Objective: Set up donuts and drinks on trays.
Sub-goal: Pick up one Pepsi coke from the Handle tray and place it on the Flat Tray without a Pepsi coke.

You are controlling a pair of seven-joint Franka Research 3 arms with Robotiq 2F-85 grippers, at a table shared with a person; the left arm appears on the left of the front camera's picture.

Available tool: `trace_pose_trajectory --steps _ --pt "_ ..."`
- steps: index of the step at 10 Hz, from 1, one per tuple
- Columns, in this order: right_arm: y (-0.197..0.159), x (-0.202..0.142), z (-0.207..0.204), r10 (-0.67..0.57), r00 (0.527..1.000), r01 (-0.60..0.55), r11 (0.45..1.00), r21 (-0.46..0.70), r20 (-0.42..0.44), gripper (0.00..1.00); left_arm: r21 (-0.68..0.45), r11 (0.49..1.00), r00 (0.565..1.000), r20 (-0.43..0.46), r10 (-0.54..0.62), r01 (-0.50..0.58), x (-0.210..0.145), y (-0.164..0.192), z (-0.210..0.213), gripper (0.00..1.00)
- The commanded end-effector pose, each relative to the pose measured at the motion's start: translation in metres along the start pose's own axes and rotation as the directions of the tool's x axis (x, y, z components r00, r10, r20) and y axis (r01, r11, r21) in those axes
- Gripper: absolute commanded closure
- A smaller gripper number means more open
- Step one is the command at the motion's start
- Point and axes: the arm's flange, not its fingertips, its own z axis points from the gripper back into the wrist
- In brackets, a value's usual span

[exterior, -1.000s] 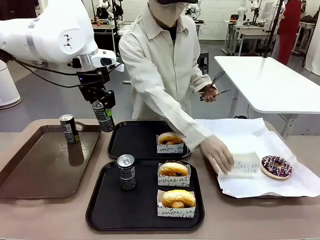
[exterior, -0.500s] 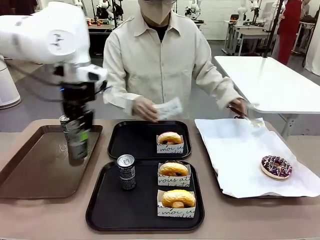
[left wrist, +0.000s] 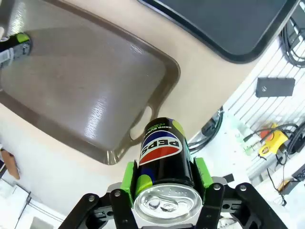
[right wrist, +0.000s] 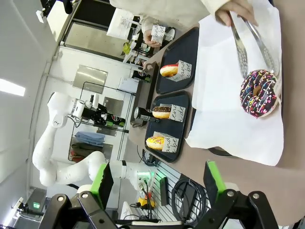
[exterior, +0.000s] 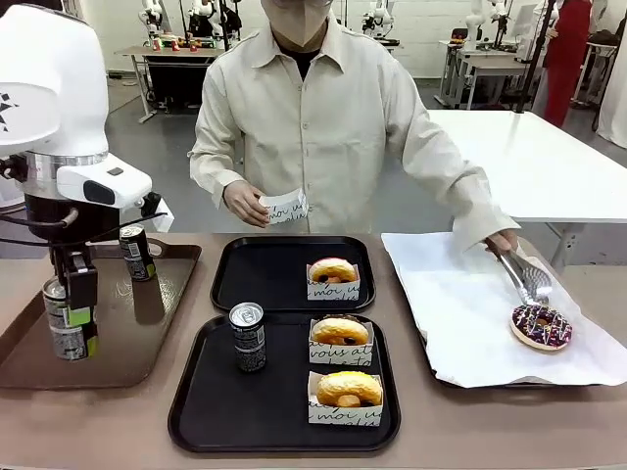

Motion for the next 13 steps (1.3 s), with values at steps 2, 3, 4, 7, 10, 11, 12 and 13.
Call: trace_pose_trajectory --steps 2,3,4,7,10,11,12,13 --pt "0.001 0.003 0.0 0.021 1.0 -0.022 1.0 0.023 0.023 0.0 0.021 0.999 0.997 0.074 0.037 -0.038 0.01 0.014 0.005 0.41" --pt "0.001 0.003 0.0 0.021 1.0 -0.022 1.0 0.023 0.023 0.0 0.071 0.991 0.979 0.18 0.099 -0.114 0.021 0.018 0.01 0.41" --pt "0.001 0.003 0.0 0.021 1.0 -0.022 1.0 0.023 0.023 0.0 0.05 0.989 0.963 0.241 0.123 -0.139 0.036 0.028 0.02 0.41" --pt "0.001 0.003 0.0 0.021 1.0 -0.022 1.0 0.023 0.023 0.0 0.003 0.984 0.931 0.324 0.17 -0.181 0.077 0.049 0.035 0.41" --pt "0.001 0.003 0.0 0.021 1.0 -0.022 1.0 0.023 0.023 0.0 -0.049 0.96 0.905 0.322 0.278 -0.277 0.078 0.047 0.036 0.41" --pt "0.001 0.003 0.0 0.021 1.0 -0.022 1.0 0.023 0.023 0.0 -0.001 0.981 0.93 0.318 0.184 -0.194 0.084 0.055 0.03 0.41" --pt "0.001 0.003 0.0 0.021 1.0 -0.022 1.0 0.023 0.023 0.0 -0.018 0.975 0.924 0.316 0.215 -0.221 0.086 0.055 0.029 0.41" --pt "0.001 0.003 0.0 0.021 1.0 -0.022 1.0 0.023 0.023 0.0 -0.063 0.973 0.92 0.316 0.23 -0.221 0.096 0.066 0.031 0.41"
